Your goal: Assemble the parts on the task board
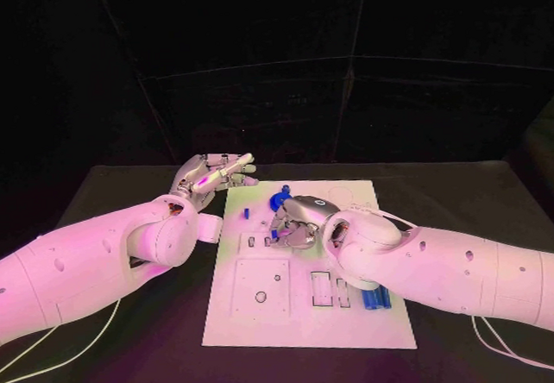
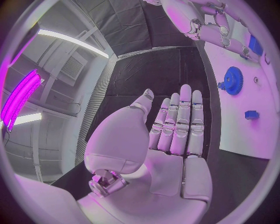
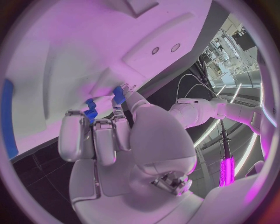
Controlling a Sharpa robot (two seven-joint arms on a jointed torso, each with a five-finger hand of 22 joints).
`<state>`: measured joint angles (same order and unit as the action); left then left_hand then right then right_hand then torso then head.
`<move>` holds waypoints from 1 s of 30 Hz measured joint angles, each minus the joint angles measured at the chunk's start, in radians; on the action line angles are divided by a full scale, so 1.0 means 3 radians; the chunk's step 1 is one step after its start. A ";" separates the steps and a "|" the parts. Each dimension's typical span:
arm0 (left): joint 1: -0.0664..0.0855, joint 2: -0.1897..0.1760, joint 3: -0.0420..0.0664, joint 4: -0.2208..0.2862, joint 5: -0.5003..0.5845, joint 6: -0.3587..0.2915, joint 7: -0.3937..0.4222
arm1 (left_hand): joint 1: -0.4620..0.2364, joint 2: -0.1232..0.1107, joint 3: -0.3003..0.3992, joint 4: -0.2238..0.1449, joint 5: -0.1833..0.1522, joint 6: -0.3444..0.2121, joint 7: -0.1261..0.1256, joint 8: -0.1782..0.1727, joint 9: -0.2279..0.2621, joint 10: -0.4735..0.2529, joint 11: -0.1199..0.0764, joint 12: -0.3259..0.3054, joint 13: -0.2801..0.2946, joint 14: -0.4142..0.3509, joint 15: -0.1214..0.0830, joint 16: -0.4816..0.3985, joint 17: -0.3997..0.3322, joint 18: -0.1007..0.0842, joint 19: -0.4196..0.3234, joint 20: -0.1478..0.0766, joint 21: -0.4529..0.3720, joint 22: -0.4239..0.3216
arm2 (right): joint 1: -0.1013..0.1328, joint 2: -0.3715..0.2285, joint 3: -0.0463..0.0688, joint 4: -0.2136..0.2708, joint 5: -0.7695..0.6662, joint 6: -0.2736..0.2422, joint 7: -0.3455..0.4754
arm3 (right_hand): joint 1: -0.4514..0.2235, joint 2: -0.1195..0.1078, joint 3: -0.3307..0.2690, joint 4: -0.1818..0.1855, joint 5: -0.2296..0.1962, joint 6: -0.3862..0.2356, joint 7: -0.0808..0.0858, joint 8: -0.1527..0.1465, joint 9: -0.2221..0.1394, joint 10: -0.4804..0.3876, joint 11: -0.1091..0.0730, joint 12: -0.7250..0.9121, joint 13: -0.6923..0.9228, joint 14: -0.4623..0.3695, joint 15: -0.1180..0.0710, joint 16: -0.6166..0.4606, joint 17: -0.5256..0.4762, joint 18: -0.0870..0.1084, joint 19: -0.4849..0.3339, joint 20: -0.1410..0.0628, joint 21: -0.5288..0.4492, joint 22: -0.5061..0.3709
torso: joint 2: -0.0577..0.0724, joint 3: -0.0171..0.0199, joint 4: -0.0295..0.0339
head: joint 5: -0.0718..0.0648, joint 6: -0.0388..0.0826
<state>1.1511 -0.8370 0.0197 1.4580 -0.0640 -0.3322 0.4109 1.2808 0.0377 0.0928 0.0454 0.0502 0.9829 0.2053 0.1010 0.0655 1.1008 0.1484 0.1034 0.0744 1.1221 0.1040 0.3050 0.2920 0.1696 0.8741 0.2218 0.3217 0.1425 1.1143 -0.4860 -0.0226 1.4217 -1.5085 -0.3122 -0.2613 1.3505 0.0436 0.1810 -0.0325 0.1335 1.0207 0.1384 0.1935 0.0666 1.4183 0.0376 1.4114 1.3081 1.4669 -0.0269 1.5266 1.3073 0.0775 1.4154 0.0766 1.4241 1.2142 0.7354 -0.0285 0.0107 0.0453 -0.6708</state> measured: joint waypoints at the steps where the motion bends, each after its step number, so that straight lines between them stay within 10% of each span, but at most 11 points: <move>1: 0.0000 0.0000 0.0000 0.0000 0.0000 0.0000 0.0000 | 0.0000 0.0000 0.0000 0.0000 0.0000 0.0000 0.0000 0.0000 0.0000 0.0000 0.0000 0.0000 0.0000 0.0000 0.0000 0.0000 0.0000 0.0000 0.0000 0.0000 0.0000 0.0000 | 0.0000 -0.0002 0.0000 0.0003 -0.0008 0.0001 -0.0003 | 0.0000 0.0000 0.0000 0.0000 0.0000 0.0000 0.0000 0.0000 -0.0005 0.0000 0.0000 0.0000 0.0000 0.0000 0.0000 0.0000 0.0000 0.0000 0.0000 0.0000 0.0000 0.0000 | 0.0000 0.0000 0.0000 | 0.0000 0.0000; 30: -0.0001 0.0003 0.0000 -0.0007 0.0000 0.0006 -0.0004 | 0.0000 0.0000 0.0000 -0.0019 0.0000 0.0000 0.0000 0.0000 0.0000 0.0000 0.0000 0.0000 0.0000 0.0000 0.0000 0.0000 0.0002 0.0000 0.0000 0.0000 -0.0014 -0.0002 | -0.0007 -0.0010 -0.0003 0.0016 -0.0088 0.0093 -0.0059 | -0.0191 -0.0221 -0.0049 0.0059 0.0041 -0.0081 0.0016 -0.0121 -0.0007 -0.0096 0.0059 -0.0111 0.0000 0.0000 0.0000 -0.0016 0.0002 0.0000 -0.0012 0.0012 -0.0013 -0.0039 | -0.0001 -0.0003 0.0001 | -0.0013 0.0000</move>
<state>1.1509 -0.8361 0.0196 1.4559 -0.0640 -0.3303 0.4096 1.2808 0.0377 0.0928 0.0397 0.0502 0.9829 0.2053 0.1010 0.0655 1.1008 0.1484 0.1034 0.0744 1.1222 0.1040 0.3050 0.2927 0.1695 0.8742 0.2218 0.3176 0.1419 1.1122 -0.4890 -0.0236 1.4265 -1.5350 -0.2844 -0.2789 1.2931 -0.0226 0.1662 -0.0147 0.1457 0.9965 0.1433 0.1573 0.0645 1.3893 0.0553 1.3782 1.3079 1.4669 -0.0270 1.5220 1.3079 0.0774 1.4117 0.0804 1.4202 1.2025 0.7353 -0.0292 0.0110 0.0413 -0.6708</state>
